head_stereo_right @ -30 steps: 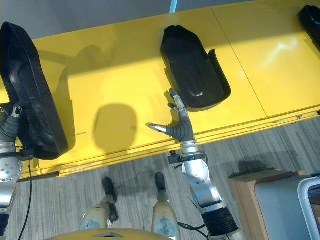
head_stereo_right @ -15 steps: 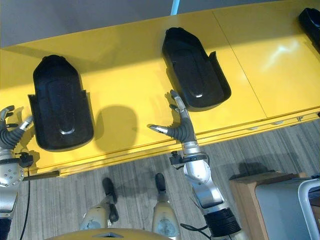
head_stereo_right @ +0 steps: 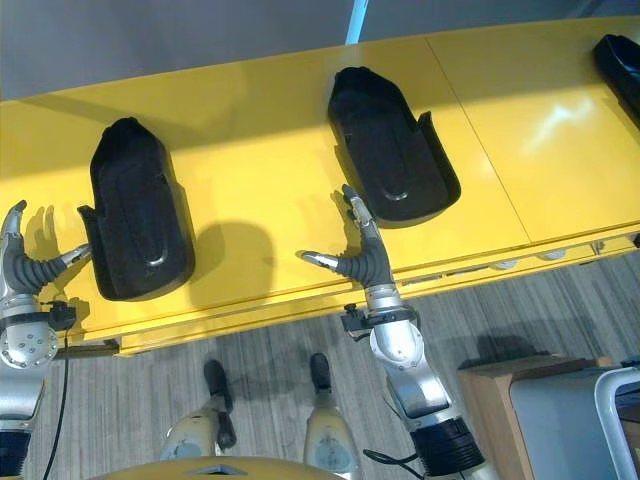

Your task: Move parts from the plastic box to the shelf.

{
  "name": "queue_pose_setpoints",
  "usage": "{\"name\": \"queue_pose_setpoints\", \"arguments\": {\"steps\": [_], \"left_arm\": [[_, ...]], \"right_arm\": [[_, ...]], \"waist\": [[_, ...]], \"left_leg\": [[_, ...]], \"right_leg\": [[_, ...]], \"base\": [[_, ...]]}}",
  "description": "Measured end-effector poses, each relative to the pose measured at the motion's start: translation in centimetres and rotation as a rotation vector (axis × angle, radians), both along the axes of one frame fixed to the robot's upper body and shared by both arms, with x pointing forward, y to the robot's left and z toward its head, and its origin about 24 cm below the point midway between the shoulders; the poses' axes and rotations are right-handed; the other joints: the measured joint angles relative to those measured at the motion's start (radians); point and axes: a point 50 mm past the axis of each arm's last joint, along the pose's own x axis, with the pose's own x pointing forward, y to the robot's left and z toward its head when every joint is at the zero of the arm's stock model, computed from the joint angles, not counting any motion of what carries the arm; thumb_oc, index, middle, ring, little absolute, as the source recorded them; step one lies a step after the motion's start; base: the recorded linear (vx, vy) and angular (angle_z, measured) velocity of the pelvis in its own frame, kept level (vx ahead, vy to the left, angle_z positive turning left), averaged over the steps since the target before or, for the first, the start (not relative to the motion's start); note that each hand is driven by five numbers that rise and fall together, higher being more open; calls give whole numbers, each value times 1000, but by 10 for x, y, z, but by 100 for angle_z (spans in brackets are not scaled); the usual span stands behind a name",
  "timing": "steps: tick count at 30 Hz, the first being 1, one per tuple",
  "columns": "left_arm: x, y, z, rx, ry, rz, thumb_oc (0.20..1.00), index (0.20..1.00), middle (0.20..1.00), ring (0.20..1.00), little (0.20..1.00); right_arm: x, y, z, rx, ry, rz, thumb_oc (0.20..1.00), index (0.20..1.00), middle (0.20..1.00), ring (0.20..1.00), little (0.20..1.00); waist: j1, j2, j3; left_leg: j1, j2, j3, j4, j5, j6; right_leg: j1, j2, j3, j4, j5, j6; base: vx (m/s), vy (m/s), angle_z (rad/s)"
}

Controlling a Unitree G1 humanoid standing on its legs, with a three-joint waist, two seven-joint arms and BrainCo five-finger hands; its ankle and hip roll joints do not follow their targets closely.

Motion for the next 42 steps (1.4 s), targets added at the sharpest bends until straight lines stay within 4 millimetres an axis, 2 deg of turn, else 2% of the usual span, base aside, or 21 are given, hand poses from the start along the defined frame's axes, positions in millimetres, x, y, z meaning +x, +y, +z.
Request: {"name": "queue_pose_setpoints", "arguments": {"steps": [3, 4, 5, 6, 8, 9, 10, 13, 16, 19, 20, 21, 22, 23, 27, 29, 33, 38, 42], "left_arm": [[3, -5, 9, 2, -49, -26, 1000, 1000, 1000, 1000, 1000], [4, -10, 17, 11, -95, -53, 1000, 1000, 1000, 1000, 1000], [4, -14, 25, 19, -134, -76, 1000, 1000, 1000, 1000, 1000], [4, -14, 25, 19, -134, -76, 1000, 1000, 1000, 1000, 1000], [2, -21, 38, 34, -223, -115, 1000, 1000, 1000, 1000, 1000], [0, -26, 46, 44, -283, -144, 1000, 1000, 1000, 1000, 1000], [0, -27, 47, 43, -300, -151, 1000, 1000, 1000, 1000, 1000], [-3, -29, 52, 18, -351, -187, 1000, 1000, 1000, 1000, 1000], [-4, -32, 55, 4, -385, -220, 1000, 1000, 1000, 1000, 1000], [-4, -34, 54, -19, -398, -236, 1000, 1000, 1000, 1000, 1000], [-5, -34, 54, -22, -403, -243, 1000, 1000, 1000, 1000, 1000], [-5, -34, 55, -25, -406, -245, 1000, 1000, 1000, 1000, 1000], [-5, -34, 55, -29, -407, -246, 1000, 1000, 1000, 1000, 1000], [-5, -34, 55, -29, -407, -246, 1000, 1000, 1000, 1000, 1000], [-4, -36, 54, -33, -406, -261, 1000, 1000, 1000, 1000, 1000], [-4, -37, 55, -35, -411, -268, 1000, 1000, 1000, 1000, 1000], [-4, -37, 59, 10, -404, -298, 1000, 1000, 1000, 1000, 1000], [-4, -37, 60, 31, -404, -302, 1000, 1000, 1000, 1000, 1000], [-4, -38, 61, 51, -400, -303, 1000, 1000, 1000, 1000, 1000]], "right_arm": [[-1, 5, 19, -9, -20, 161, 1000, 1000, 1000, 1000, 1000], [-2, 7, 26, 15, -19, 239, 1000, 1000, 1000, 1000, 1000], [-1, 8, 27, 71, 7, 302, 1000, 1000, 1000, 1000, 1000], [-1, 8, 27, 71, 7, 302, 1000, 1000, 1000, 1000, 1000], [-3, 11, 21, 186, 75, 420, 1000, 1000, 1000, 1000, 1000], [-6, 15, 16, 313, 122, 520, 1000, 1000, 1000, 1000, 1000], [-7, 16, 13, 356, 144, 557, 1000, 1000, 1000, 1000, 1000], [-11, 19, 5, 379, 205, 640, 1000, 1000, 1000, 1000, 1000], [-11, 21, 6, 344, 208, 667, 1000, 1000, 1000, 1000, 1000], [-8, 24, -8, 323, 265, 659, 1000, 1000, 1000, 1000, 1000], [-8, 29, -27, 316, 349, 654, 768, 768, 768, 768, 768], [-8, 32, -34, 306, 377, 657, 768, 768, 768, 768, 768], [-9, 36, -41, 299, 409, 660, 454, 454, 454, 454, 454], [-10, 39, -45, 291, 433, 667, 200, 200, 200, 200, 200], [-10, 55, -61, 290, 510, 699, 200, 200, 200, 200, 200], [-10, 61, -62, 269, 514, 715, 200, 200, 200, 200, 200], [-6, 85, -50, 222, 486, 822, 200, 200, 200, 200, 200], [-1, 96, -40, 209, 452, 867, 200, 200, 200, 200, 200], [3, 101, -31, 190, 419, 885, 200, 200, 200, 200, 200]], "waist": [[10, -10, -7], [18, -23, -15], [23, -40, -25], [23, -40, -25], [34, -70, -45], [38, -90, -59], [38, -96, -62], [38, -108, -70], [40, -110, -72], [42, -110, -72], [46, -109, -73], [47, -109, -73], [49, -109, -73], [51, -109, -73], [66, -104, -74], [78, -100, -74], [91, -83, -76], [96, -61, -82], [120, -45, -83]], "left_leg": [[21, 3, -15, 1, -1, -2], [27, 7, -24, 2, -1, -3], [33, 9, -28, 3, -7, -12], [33, 9, -28, 3, -7, -12], [43, 10, -30, 3, -9, -15], [45, 9, -31, 5, -9, -14], [46, 9, -33, 9, -10, -12], [49, 10, -38, 31, -24, -12], [49, 14, -39, 40, -25, -12], [58, 15, -40, 40, -26, -13], [64, 15, -41, 42, -37, -15], [64, 15, -43, 45, -39, -13], [61, 15, -45, 50, -42, -13], [60, 16, -48, 54, -43, -13], [59, 15, -53, 56, -45, -12], [56, 15, -55, 56, -45, -12], [54, 14, -57, 55, -45, -11], [41, 12, -76, 55, -36, -8], [35, 8, -84, 53, -36, -8]], "right_leg": [[34, 0, -22, 0, -7, -3], [45, 0, -27, 0, -11, -2], [57, 1, -38, 0, -18, -6], [57, 1, -38, 0, -18, -6], [70, 2, -43, 0, -25, -12], [75, 0, -45, 0, -25, -13], [79, -1, -47, 0, -25, -13], [94, -3, -49, 0, -26, -13], [97, -2, -49, 0, -25, -14], [107, 0, -49, 0, -26, -14], [115, -1, -49, 0, -31, -12], [116, -2, -50, 0, -33, -13], [117, -2, -50, 0, -34, -14], [117, -2, -50, 0, -33, -14], [122, -4, -52, 0, -36, -19], [121, -4, -54, 0, -38, -22], [121, -5, -59, 0, -34, -28], [120, -5, -79, 0, -36, -28], [120, -8, -91, 0, -42, -27]], "base": [[24, -33, 17], [16, -20, 20], [7, -14, 14], [-7, -20, 13], [10, -23, 6], [27, -34, 5], [15, -33, 6], [19, -12, 3], [10, -7, 0], [12, 5, 0], [0, 0, 0], [0, 0, 0], [0, 0, 0], [0, 0, 0], [-1, 9, 5], [3, 18, 4], [2, 8, 2], [4, 8, 12], [4, 2, 8]]}}
